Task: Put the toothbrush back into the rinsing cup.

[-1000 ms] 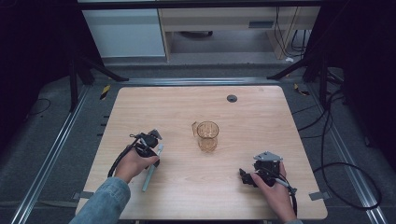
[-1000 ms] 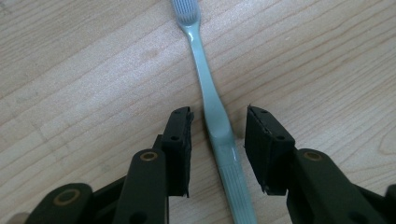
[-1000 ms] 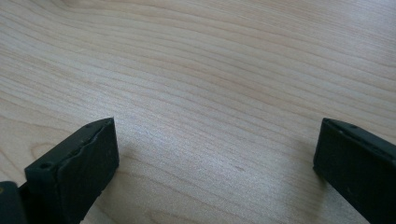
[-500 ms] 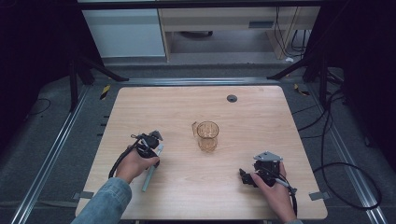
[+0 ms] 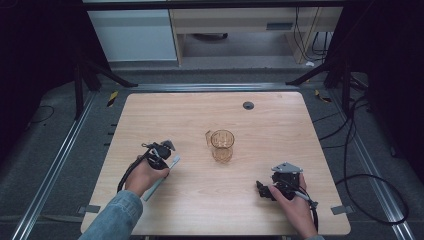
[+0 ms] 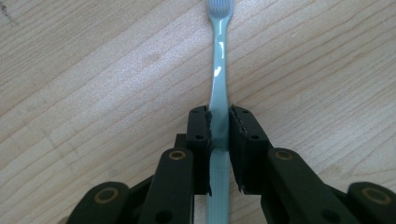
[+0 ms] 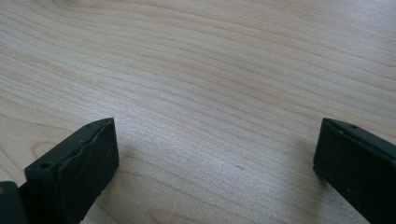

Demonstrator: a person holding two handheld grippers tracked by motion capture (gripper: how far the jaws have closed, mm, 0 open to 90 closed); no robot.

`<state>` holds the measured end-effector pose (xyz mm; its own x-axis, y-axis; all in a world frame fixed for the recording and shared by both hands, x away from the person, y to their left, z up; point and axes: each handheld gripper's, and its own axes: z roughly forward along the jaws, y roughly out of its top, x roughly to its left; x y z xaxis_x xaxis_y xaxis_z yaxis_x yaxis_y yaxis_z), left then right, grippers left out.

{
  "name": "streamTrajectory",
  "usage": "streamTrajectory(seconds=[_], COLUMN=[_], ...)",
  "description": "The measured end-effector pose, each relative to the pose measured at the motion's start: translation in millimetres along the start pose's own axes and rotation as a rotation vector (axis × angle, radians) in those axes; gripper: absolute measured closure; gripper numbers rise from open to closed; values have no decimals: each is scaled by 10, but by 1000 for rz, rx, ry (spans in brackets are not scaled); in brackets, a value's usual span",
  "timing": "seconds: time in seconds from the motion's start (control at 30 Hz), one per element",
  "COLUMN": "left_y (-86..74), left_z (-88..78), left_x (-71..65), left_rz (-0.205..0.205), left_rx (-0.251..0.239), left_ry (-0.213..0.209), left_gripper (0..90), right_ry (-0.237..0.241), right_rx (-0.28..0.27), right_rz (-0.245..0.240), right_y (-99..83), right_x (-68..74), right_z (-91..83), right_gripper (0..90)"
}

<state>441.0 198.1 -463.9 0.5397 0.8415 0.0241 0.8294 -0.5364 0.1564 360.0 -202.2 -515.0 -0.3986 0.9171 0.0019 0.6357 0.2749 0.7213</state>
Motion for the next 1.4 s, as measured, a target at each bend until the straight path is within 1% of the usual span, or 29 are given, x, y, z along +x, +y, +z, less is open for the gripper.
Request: streamTrajectory(seconds=[0.27,0.33,0.43,0.5,0.53,0.57,0.7,0.73,0.8,0.9,0.93,0.97,1.03,1.2,1.27,1.33,1.37,1.4], left_y=[-6,-16,-26,-33,-34,-34,-14,-6,6,23,37,37,67,105,125,152,152,163], left_z=[-2,-4,-5,-21,-38,-38,-166,-227,-296,-388,-446,-446,-516,-580,-623,-702,-702,-728], left_x=[-3,-3,-4,-13,-15,-15,-11,-11,-11,-21,-30,-30,-40,-49,-53,-61,-61,-65], left_rz=[20,31,32,48,48,48,51,50,53,67,72,72,80,93,103,114,114,115], left_rx=[-3,-10,-15,-23,-34,-34,-78,-99,-119,-147,-161,-161,-179,-191,-211,-258,-258,-279], left_ry=[-1,0,-3,1,-1,-1,-9,-10,-13,-7,-9,-9,-8,-5,-5,-11,-11,-14], left_gripper=[783,785,786,786,786,787,787,788,788,788,788,788,788,788,788,788,788,788], right_ry=[0,1,0,1,1,1,1,1,1,1,0,0,1,1,2,3,3,3], right_rx=[-1,-1,0,-2,-1,-1,-1,-2,-1,-1,0,0,-1,-1,-1,0,0,-2], right_rz=[0,0,0,-1,0,0,0,0,0,0,-1,-1,0,0,-1,-1,-1,-1], right_y=[-1,0,0,-1,0,0,0,-1,0,0,0,0,-1,-1,-1,-2,-2,-2], right_x=[0,0,0,0,0,0,0,0,0,0,0,0,0,0,0,1,1,0], right_z=[2,1,0,2,1,1,1,2,1,1,0,0,0,1,0,-2,-2,-1], right_gripper=[4,4,4,4,4,4,4,4,4,4,4,4,4,4,4,4,4,4])
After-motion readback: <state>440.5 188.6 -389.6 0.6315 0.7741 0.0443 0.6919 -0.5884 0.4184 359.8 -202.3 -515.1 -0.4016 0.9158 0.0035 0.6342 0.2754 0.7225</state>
